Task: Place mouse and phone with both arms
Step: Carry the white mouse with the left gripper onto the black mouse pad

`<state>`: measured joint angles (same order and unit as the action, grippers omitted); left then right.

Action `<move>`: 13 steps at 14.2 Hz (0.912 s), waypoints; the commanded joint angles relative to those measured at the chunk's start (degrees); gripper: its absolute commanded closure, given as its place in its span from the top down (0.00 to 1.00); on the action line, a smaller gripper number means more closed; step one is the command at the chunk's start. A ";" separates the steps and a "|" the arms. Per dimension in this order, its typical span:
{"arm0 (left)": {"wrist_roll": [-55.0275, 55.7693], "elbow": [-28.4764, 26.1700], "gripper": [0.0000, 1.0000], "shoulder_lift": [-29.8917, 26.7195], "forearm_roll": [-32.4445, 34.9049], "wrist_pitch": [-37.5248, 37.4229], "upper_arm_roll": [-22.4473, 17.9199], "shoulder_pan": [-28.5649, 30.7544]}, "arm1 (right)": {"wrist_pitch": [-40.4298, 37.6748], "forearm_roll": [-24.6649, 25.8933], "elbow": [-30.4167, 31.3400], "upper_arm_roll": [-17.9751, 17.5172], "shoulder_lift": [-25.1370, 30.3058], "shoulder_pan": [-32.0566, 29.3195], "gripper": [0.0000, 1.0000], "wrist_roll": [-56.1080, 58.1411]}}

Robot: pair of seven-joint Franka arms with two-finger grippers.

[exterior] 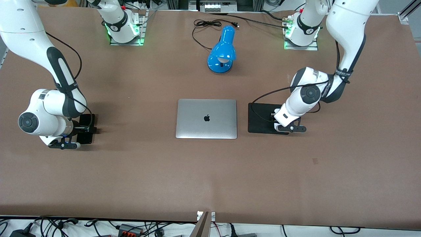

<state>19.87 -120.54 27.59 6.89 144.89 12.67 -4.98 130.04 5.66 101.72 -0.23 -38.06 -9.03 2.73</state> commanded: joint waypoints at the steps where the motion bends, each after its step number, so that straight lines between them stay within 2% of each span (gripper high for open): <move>1: 1.04 1.36 0.22 0.88 1.46 0.04 -0.02 -0.99 | -0.05 -0.56 0.14 -0.12 -0.35 -0.55 1.00 0.79; 3: 1.14 1.36 0.33 1.06 1.55 0.04 -0.19 -1.61 | -0.57 -0.47 0.23 -0.12 -0.35 -0.37 1.00 0.79; 4: 1.83 1.36 0.55 1.50 1.46 0.04 -0.28 -1.53 | -1.36 -0.47 0.23 -0.12 -0.35 -0.37 0.96 0.70; 5: 4.36 1.45 1.00 2.02 1.46 0.21 -0.28 -1.61 | -1.46 -0.39 0.23 -0.12 -0.35 -0.46 0.84 0.70; 6: 6.74 1.45 1.00 1.94 1.55 0.30 -0.28 -1.96 | -1.46 -0.39 0.23 -0.12 -0.35 -0.55 0.68 0.70; 8: 7.46 2.58 1.00 1.85 1.55 -0.13 -0.37 -2.49 | -1.46 -0.39 0.23 -0.12 -0.35 -0.46 0.42 0.70; 10: 7.20 4.17 1.00 0.02 1.72 -2.84 -0.37 -2.06 | -1.63 -0.39 0.23 -0.12 -0.26 -0.55 0.31 0.79; 11: 7.11 7.48 1.00 -0.95 1.72 -8.43 -0.37 -1.97 | -2.15 -0.30 -0.03 -0.12 0.00 -0.55 0.29 0.79; 13: 6.24 18.00 1.00 -0.35 1.81 -23.44 -0.37 -2.40 | -3.99 -0.30 -0.38 -0.30 1.57 -0.11 0.27 0.79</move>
<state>25.70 -111.80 27.75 7.06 133.98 12.59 -6.71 128.52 5.63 101.59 -0.14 -38.00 -9.13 2.82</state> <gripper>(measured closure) 0.000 0.211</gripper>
